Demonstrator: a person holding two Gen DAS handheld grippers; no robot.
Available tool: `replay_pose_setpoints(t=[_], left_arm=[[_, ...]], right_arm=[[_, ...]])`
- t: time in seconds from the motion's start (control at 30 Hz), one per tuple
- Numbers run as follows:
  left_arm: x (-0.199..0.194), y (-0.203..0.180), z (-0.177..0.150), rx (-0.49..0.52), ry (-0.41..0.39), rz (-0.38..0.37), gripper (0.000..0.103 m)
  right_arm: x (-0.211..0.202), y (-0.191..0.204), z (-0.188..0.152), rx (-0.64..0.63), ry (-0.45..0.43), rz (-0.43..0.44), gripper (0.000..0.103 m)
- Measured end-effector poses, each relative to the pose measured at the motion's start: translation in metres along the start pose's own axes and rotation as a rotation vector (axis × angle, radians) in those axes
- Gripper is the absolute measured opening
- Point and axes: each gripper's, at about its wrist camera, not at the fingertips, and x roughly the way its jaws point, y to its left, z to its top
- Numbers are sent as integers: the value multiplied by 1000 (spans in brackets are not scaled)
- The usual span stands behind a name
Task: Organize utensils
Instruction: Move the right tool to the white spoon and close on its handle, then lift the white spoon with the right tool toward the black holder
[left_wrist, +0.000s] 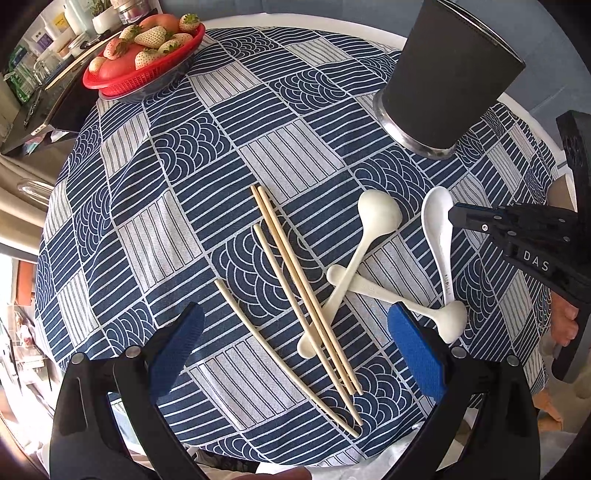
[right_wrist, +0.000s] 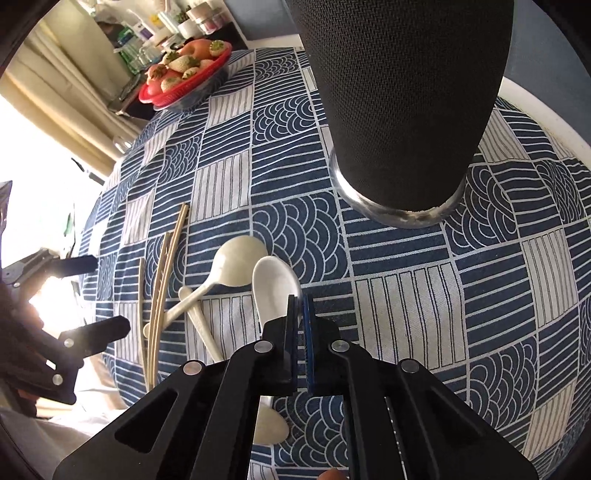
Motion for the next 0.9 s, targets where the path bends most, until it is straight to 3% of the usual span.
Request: replay_pose_setpoints(t=[0.27,0.53,0.63,0.73,0.8,0.9], left_arm=[[22,-26,4,55,-7,-104,97],[39,-53,17,80,-39,-268,97],[49,-64,22,89,-15,-330,97],[55,-79,24,133,-8,-363,85],[58,-87,24,154,-21,-344,69],[59,-93,25,160,-40,-318,63]], right_arm=[[-12,-2,4,10,-38,-13,3],[-21,-5,5,31,-64,-16,3],[-24,-7,3,45,-74,-15,3],[-24,-9,1,61,-77,-9,3],[-25,-10,0,67,-81,-5,3],[-25,-13,-1,82,-89,2,3]])
